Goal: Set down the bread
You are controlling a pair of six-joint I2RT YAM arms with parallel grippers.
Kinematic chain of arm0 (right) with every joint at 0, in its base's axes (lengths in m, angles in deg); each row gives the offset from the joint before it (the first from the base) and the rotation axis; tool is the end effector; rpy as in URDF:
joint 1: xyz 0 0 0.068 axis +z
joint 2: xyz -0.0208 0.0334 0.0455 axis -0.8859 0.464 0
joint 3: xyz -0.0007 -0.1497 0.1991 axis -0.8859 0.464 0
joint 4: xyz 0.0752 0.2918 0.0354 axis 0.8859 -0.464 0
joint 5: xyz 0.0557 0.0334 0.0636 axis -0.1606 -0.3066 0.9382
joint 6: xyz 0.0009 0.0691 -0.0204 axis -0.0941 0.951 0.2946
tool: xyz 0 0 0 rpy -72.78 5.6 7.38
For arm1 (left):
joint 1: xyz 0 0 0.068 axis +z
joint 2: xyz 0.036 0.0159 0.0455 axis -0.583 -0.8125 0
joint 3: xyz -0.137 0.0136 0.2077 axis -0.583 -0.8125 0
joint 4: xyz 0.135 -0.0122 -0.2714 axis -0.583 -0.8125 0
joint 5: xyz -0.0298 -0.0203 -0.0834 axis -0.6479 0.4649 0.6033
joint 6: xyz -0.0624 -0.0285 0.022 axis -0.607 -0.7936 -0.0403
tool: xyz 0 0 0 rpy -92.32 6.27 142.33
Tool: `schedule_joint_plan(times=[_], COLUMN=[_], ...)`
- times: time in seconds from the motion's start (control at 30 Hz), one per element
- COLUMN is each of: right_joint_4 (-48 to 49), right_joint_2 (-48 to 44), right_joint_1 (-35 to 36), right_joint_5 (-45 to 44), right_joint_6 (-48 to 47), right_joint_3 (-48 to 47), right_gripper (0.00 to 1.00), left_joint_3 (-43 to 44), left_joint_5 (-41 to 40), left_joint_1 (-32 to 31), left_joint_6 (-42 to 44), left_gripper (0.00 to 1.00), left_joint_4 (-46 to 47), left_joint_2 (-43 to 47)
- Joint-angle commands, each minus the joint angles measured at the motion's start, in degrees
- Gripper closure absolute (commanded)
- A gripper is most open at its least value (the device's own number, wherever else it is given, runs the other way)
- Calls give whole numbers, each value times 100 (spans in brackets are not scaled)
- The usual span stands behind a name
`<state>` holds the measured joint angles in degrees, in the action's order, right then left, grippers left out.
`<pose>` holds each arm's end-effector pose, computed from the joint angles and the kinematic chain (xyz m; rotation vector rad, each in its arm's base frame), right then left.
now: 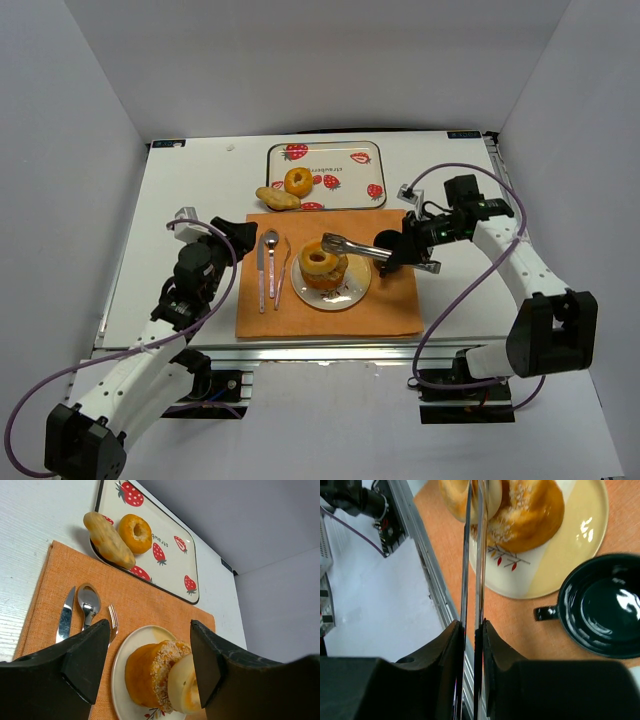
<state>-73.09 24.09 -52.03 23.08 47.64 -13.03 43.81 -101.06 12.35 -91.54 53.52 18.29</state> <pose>0.3084 0.1057 0.2306 -0.9902 2.1453 1.1312 0.2493 -0.0918 0.2232 -0.5649 1.7269 -0.6829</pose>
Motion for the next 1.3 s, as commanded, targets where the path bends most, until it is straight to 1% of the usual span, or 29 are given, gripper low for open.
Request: schedule_joint_plan(times=[0.0,0.27,0.3,0.33,0.57,0.6,0.7,0.9,0.93,1.27], right_joint_4=[-157,81,133,151,301,310,327,441,459,617], right_joint_2=[-459,-512,-504,-469,-433,-433,-424,-442,-425,-398], right_joint_1=[39,31,31,31,31,39,39,31,31,31], right_joint_5=[74,-102,-93,-84,-84,-84,-84,-49,-40,30], right_joint_6=[-610,-514,-487,-444,-347,-320,-303,-180,-136,75], right_joint_3=[171,259,251,233,189,198,242,242,233,57], right_gripper=[100,100,99,95,85,80,73,62,59,55], left_joint_3=[-82,-100,-108,-126,-205,-205,-205,-196,-196,-179], left_joint_5=[103,130,121,112,60,51,60,60,68,42], left_joint_1=[11,11,11,11,11,11,11,11,11,11], left_joint_6=[-22,-49,-49,-57,-92,-92,-92,-92,-92,-84], left_gripper=[26,26,26,26,26,26,26,26,26,26], left_joint_4=[192,210,184,175,105,96,87,105,105,52], left_joint_2=[-34,10,27,71,229,238,247,221,221,247])
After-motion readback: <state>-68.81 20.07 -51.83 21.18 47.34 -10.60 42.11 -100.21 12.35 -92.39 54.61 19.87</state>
